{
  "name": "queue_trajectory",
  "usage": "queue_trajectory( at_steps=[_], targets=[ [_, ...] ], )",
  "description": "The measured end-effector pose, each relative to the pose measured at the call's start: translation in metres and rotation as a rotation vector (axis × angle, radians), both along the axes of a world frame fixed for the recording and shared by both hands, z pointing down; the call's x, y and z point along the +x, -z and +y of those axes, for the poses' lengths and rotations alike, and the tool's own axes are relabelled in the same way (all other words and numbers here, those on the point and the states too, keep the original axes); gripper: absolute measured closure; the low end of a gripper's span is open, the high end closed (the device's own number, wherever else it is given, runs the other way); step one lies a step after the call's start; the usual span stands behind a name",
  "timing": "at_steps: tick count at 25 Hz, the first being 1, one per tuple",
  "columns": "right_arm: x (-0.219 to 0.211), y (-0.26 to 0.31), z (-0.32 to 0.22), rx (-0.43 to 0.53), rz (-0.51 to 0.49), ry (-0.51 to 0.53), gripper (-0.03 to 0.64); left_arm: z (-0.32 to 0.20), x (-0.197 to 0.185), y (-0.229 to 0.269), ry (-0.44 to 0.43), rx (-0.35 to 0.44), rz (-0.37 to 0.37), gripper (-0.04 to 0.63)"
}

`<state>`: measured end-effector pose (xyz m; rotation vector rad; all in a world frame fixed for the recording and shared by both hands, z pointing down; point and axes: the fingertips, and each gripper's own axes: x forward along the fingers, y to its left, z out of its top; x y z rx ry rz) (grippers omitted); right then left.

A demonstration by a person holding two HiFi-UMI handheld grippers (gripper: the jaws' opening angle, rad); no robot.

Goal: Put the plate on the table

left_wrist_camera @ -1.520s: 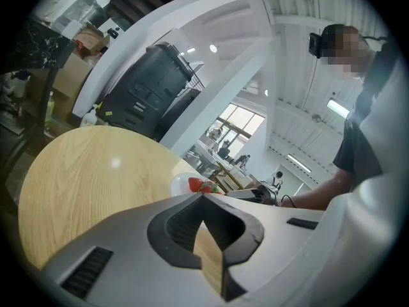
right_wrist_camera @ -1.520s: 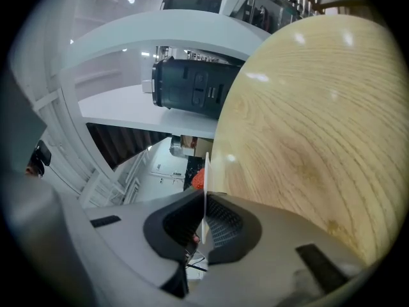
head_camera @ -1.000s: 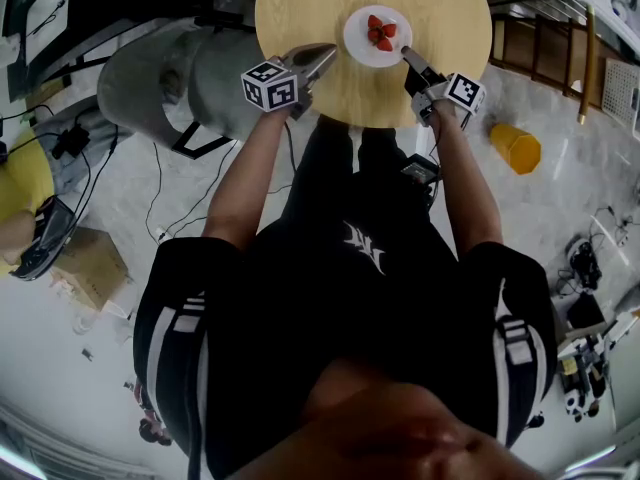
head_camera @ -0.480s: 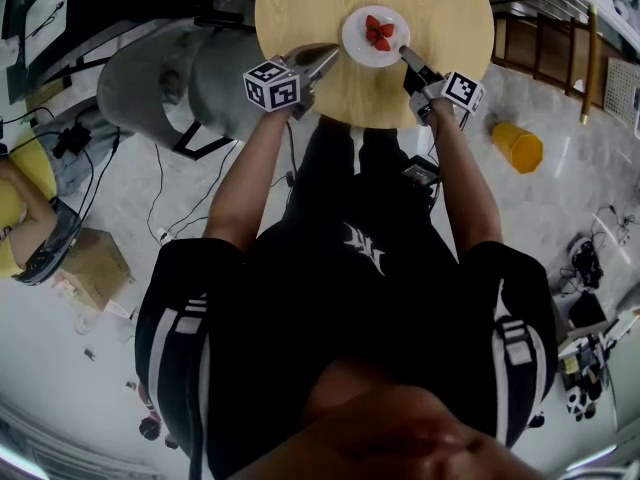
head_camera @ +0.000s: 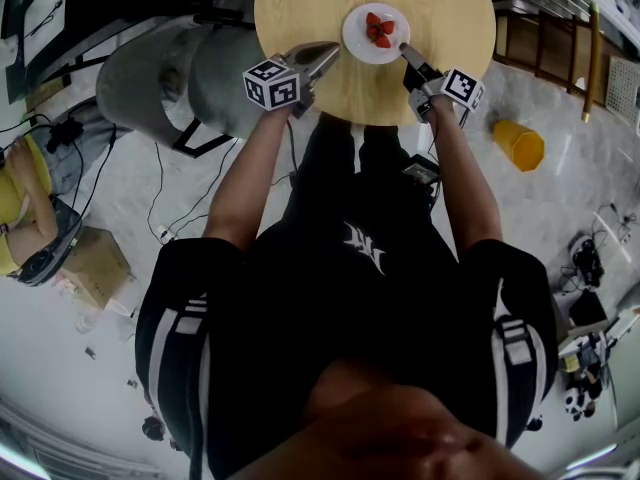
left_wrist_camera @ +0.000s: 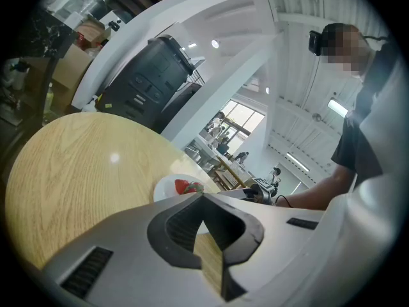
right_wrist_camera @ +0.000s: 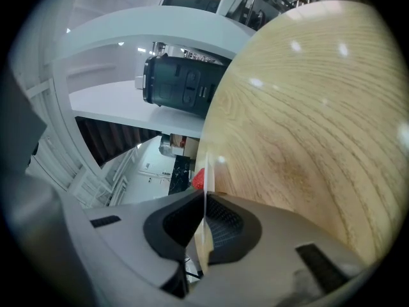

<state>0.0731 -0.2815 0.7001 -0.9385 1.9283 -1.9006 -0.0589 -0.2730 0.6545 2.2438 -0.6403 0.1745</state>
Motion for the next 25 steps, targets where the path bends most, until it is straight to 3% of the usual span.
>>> queue_trajectory(
  at_steps=[12,25],
  targets=[
    [0.002,-0.007,0.000,-0.005,0.036,0.007,0.604,0.000,0.001,-0.001,0.000,-0.002,0.000,0.594],
    [0.005,-0.017,0.001,-0.035,0.169,0.033,0.607,0.006,0.008,-0.006,-0.033,-0.011,-0.005,0.594]
  ],
)
